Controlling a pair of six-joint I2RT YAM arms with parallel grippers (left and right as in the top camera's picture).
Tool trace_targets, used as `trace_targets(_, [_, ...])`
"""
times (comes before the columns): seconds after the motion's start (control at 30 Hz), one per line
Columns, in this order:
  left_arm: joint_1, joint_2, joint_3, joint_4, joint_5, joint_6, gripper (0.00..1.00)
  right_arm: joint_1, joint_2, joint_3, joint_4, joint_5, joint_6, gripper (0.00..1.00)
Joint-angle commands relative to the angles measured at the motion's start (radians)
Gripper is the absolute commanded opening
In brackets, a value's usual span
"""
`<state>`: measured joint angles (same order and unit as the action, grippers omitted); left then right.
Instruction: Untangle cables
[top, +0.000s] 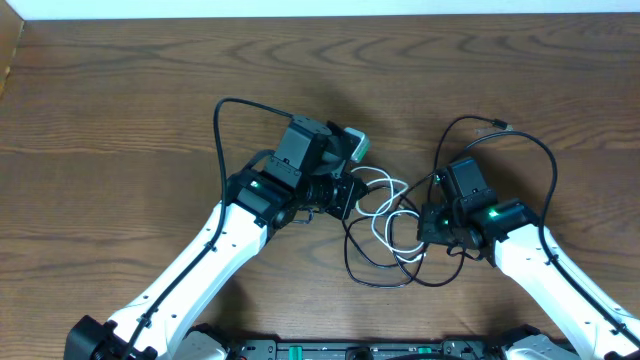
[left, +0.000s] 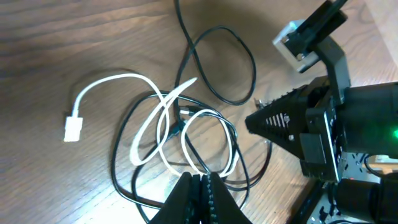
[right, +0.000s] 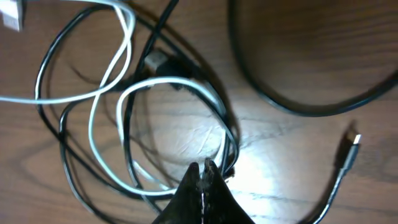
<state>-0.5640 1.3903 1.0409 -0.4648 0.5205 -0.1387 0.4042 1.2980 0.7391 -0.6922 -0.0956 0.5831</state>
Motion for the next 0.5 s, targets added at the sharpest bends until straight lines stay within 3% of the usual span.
trace_targets(0.0, [0.002,-0.004,0.014,-0.005,-0.016,-0.01,0.07,0.003,0.0,-0.001,0.003,0.059,0.034,0.01])
trace_targets(0.1, [0.002,-0.004,0.008,-0.006,-0.016,-0.01,0.08,0.003,0.0,-0.001,0.003,0.059,0.033,0.01])
trace_targets(0.17, [0.001,0.01,0.004,-0.013,-0.016,-0.009,0.17,0.003,0.0,-0.001,0.003,0.06,0.033,0.01])
trace_targets(0.2, [0.001,0.021,0.003,-0.018,-0.016,-0.01,0.25,0.003,0.0,-0.001,0.002,0.06,0.033,0.04])
trace_targets(0.47, [-0.061,0.203,0.003,-0.003,-0.005,-0.009,0.37,0.0,0.0,-0.001,-0.042,0.102,0.066,0.22])
